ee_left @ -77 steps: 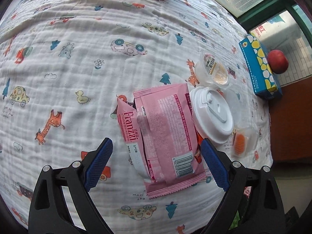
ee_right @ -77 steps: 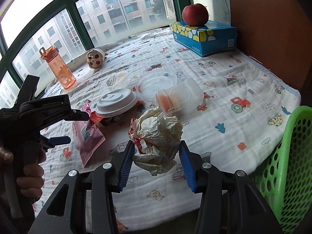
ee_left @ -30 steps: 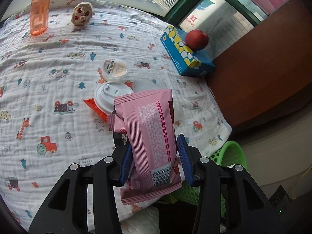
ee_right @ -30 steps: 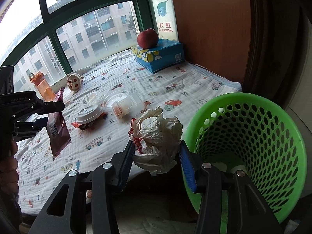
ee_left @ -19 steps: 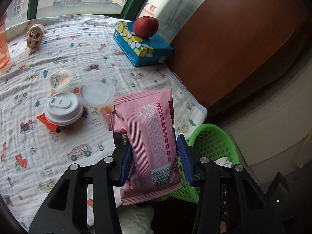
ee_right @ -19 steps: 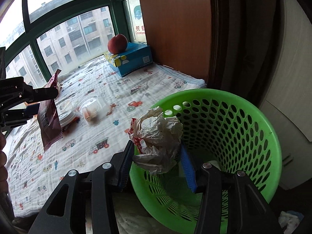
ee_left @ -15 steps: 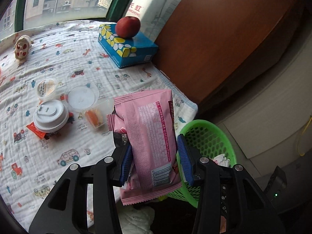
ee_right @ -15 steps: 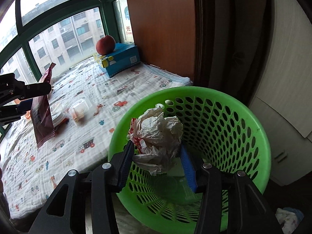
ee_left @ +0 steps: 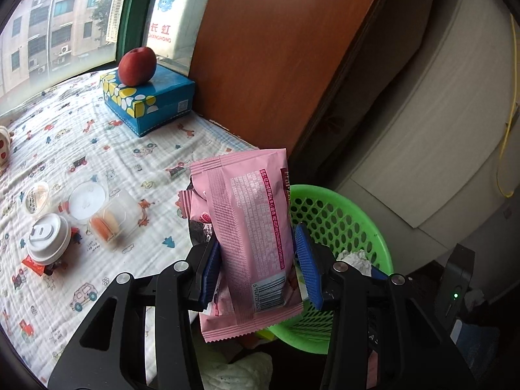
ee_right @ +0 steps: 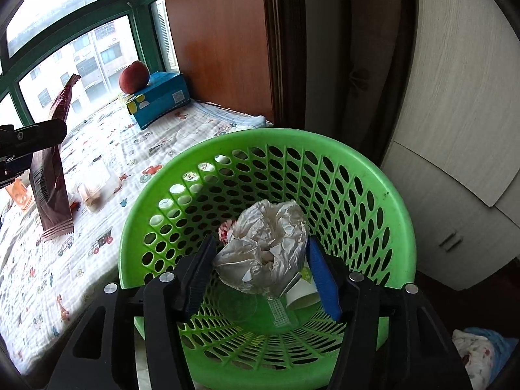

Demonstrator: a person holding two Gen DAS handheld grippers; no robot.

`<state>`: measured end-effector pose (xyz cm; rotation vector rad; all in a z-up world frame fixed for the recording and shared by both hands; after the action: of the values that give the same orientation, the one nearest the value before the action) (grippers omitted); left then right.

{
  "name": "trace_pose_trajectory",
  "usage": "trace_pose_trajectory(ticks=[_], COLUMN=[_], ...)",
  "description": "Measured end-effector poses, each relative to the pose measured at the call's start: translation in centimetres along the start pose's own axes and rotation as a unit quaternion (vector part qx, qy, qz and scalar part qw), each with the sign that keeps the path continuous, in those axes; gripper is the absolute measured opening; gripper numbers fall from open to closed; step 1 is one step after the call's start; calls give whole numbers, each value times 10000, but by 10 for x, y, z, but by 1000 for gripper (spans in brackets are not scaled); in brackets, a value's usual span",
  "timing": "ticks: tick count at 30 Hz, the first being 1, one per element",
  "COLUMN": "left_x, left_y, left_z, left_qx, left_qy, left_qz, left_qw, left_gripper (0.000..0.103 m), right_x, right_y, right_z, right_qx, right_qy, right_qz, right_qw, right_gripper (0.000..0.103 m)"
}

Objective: Collect trash
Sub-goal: 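Open the left tool to drop the pink wrapper into the basket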

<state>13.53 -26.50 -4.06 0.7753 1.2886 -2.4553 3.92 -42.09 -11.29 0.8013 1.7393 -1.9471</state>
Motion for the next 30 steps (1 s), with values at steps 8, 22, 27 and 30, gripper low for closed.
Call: trace_pose_trajectory(ticks=[8, 22, 27, 30], left_x=[11, 28, 31, 33], left_y=[10, 33, 39, 37], left_z=[20, 48, 49, 50], left_qx=[135, 197, 211, 239], left_qy=[341, 766, 808, 858], left_qz=[-63, -246, -312, -290], left_qw=[9993, 9966, 9960, 9956], left_gripper=[43, 48, 61, 66], right_x=[4, 18, 20, 20], right_y=[-12, -38, -41, -41], right_z=[12, 35, 36, 35], right_qx=[64, 190, 178, 171], right_qy=[134, 385, 433, 444], right_qz=[92, 289, 320, 327], right_qw=[9998, 9987, 9984, 9983], right_gripper=[62, 70, 70, 70])
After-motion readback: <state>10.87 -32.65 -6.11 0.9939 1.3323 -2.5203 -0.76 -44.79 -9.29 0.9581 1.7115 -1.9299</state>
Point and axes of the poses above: each gripper's, at about its wrist camera, not at the fingertips, and y roughly the way its jaws point, z to its right, x to its underside, the point moved 6 cm from there along y, roughly the way its jaws point, and after that the axes turned 13 degrees about -y, right-handed, at the moved point
